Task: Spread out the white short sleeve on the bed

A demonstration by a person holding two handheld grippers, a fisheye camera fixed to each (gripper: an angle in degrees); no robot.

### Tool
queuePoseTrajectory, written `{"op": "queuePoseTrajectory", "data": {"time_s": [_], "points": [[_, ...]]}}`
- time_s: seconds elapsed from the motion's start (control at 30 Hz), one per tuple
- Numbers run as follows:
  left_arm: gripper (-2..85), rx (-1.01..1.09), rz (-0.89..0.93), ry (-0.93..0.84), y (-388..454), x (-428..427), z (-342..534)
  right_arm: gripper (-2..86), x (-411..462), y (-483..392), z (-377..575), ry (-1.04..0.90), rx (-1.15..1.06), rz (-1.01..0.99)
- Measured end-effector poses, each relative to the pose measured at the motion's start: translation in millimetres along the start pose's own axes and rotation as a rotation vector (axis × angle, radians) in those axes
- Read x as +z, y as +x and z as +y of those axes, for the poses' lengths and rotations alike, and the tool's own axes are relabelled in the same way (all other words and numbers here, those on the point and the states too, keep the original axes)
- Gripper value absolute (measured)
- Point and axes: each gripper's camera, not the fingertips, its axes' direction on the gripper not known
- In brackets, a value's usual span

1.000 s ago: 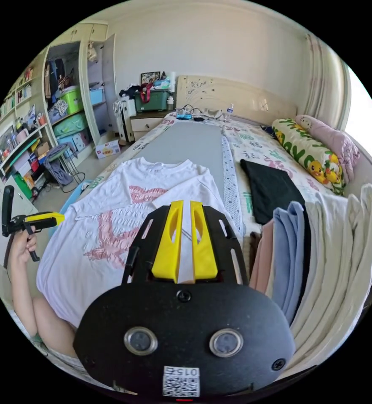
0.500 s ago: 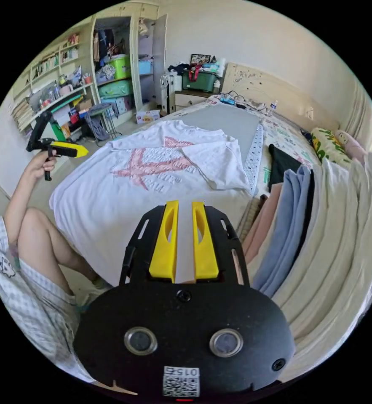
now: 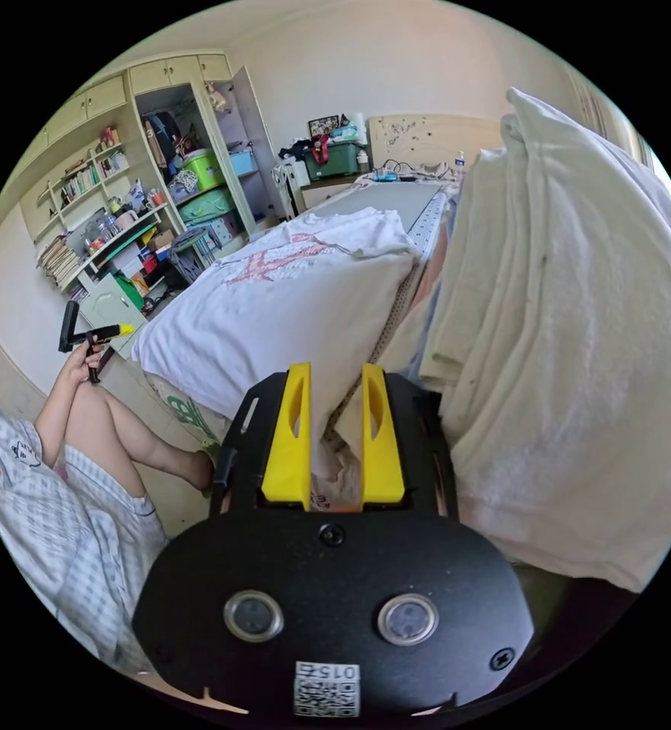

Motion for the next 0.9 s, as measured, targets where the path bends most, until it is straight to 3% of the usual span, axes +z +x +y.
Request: {"op": "queuePoseTrajectory", "data": {"time_s": [0.2, 0.43, 0.77, 0.9], "points": [[11.8, -0.097, 0.084, -0.111, -32.1, 26.6, 19.9, 9.5, -3.6, 23.5, 12.4, -0.011, 0.065, -0.066], [2.3, -0.136, 0.207, -0.1, -58.3, 21.0, 39.5, 7.8, 7.2, 26.4, 24.7, -0.059, 0.051, -0.051], [-0.6, -0.153, 0.217, 0.084, -66.2, -20.6, 57.1, 6.5, 8.5, 40.4, 27.2, -0.083, 0.06, -0.122], [-0.6, -0.157, 0.229, 0.057, -65.6, -15.5, 56.6, 6.8, 12.3, 39.0, 25.8, -0.1, 0.032, -0.156]]}}
